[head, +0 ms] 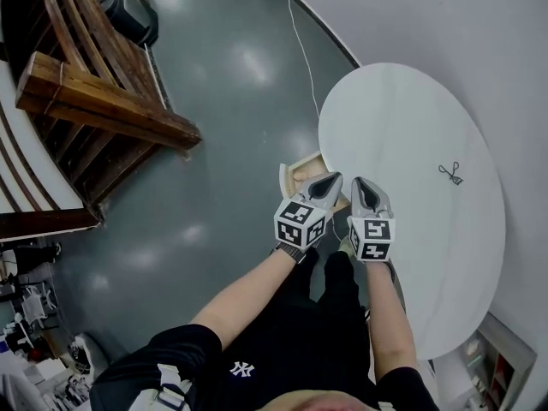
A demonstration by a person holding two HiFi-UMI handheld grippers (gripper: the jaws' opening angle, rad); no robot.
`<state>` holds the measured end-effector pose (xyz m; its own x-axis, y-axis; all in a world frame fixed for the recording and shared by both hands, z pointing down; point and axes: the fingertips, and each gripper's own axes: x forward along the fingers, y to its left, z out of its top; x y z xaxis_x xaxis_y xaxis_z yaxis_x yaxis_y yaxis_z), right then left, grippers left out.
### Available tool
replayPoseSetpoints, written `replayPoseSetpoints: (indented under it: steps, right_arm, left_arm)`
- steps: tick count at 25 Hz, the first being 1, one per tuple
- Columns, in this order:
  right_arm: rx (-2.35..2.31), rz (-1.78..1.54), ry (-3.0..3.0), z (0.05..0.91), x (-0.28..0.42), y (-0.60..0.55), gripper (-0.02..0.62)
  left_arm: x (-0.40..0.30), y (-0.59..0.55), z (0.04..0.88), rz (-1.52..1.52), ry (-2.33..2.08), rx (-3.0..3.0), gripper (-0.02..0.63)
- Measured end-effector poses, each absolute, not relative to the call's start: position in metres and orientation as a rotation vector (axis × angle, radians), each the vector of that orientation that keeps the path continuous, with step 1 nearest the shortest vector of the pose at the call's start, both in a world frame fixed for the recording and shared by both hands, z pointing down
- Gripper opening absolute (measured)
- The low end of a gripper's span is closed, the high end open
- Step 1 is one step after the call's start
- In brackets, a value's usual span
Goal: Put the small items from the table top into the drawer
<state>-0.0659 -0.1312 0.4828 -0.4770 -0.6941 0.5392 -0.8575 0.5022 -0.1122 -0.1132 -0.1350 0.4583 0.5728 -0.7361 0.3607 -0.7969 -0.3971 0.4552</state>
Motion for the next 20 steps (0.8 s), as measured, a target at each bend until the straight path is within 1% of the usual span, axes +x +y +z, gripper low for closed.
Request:
replayPoseSetpoints:
  steps: [8,20]
  right_arm:
    - [1.311,0.493,-2.355,0.461,-0.019,-0.128,0.041]
    - [1.406,0.520,-2.295,0.466,0.085,-0.125,0.063]
  left_arm:
    - [-0.065,-0.131,0.445,0.129,-1.220,2.235,0.002]
    - [0.045,-0.132,0.442,0.153,-1.101,2.299,0.002]
